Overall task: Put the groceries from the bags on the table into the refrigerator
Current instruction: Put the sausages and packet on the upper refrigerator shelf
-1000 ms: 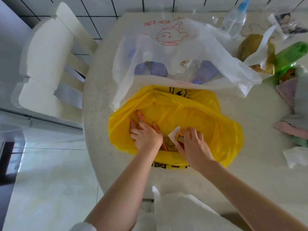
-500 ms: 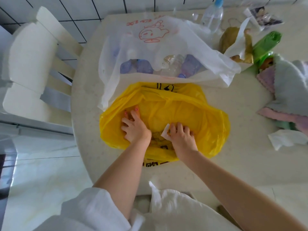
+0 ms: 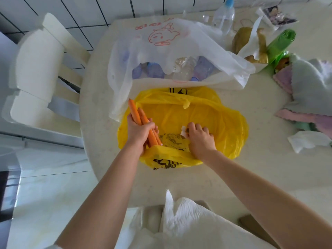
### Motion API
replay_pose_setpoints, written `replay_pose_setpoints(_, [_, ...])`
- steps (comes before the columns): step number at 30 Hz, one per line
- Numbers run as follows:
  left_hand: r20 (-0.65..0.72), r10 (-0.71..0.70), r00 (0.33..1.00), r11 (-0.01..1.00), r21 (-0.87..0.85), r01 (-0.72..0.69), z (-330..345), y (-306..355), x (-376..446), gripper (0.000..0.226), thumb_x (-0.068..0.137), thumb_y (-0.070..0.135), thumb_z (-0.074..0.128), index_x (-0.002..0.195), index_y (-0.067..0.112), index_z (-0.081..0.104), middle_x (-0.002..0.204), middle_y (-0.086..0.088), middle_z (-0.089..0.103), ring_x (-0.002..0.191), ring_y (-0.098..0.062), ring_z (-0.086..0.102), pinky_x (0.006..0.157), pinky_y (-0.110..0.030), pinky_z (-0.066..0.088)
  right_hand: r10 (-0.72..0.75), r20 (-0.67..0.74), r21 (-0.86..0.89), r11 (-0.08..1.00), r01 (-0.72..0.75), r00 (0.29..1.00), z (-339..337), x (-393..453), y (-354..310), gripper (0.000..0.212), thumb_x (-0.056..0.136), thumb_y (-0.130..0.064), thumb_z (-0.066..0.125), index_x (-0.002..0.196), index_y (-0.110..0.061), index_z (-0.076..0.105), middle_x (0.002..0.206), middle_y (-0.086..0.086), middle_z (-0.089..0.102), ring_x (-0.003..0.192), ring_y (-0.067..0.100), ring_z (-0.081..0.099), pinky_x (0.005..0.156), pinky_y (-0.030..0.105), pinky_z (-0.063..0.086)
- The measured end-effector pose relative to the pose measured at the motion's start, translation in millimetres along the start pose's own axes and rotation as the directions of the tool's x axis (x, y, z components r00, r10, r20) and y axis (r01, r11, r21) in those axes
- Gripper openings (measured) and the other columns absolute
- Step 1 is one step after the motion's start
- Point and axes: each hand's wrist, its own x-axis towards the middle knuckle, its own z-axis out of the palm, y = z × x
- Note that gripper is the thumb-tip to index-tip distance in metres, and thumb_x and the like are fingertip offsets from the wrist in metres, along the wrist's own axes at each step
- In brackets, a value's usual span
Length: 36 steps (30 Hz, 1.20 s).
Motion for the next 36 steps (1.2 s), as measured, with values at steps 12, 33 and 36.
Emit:
replay_pose_setpoints(12, [-0.024, -0.057, 0.998, 0.857, -0.514, 0.036, -15.0, 6.1, -5.0, 0.012, 0.084, 0.006, 0.062, 0.095, 0.007, 0.057, 0.083, -0.007, 0.063, 0.075, -0.020, 0.065, 0.074, -0.035, 0.058, -0.207, -0.238, 0.239, 0.935, 0.264, 0.949, 1.5, -58.5, 4.0, 0.050, 0.082, -0.015, 0.067, 0.128, -0.017, 0.048, 0.120, 0.004, 0.060, 0.107, 0.028, 0.056, 0.081, 0.034, 0.049])
replay_pose_setpoints(33, [-0.055, 0.279, 0.959, 0.904, -0.321, -0.282, -49.1, -43.9, -176.9, 0.018, 0.084, -0.007, 0.053, 0.079, 0.009, 0.059, 0.065, -0.002, 0.063, 0.059, -0.018, 0.060, 0.059, -0.033, 0.054, 0.079, -0.402, 0.849, 0.404, 0.340, 0.912, -35.7, -189.9, -17.2, 0.051, 0.076, -0.005, 0.067, 0.116, -0.031, 0.049, 0.093, 0.000, 0.061, 0.070, 0.022, 0.060, 0.049, 0.035, 0.049])
replay_pose_setpoints(36, [-0.062, 0.316, 0.947, 0.910, -0.262, -0.321, -61.0, -75.5, -216.4, 0.017, 0.084, -0.008, 0.054, 0.081, 0.007, 0.060, 0.065, -0.005, 0.063, 0.058, -0.018, 0.061, 0.061, -0.035, 0.054, 0.065, -0.349, 0.894, 0.323, 0.311, 0.935, -22.3, -231.0, -12.4, 0.048, 0.070, -0.009, 0.065, 0.115, -0.022, 0.052, 0.083, -0.002, 0.062, 0.063, 0.016, 0.059, 0.047, 0.031, 0.048])
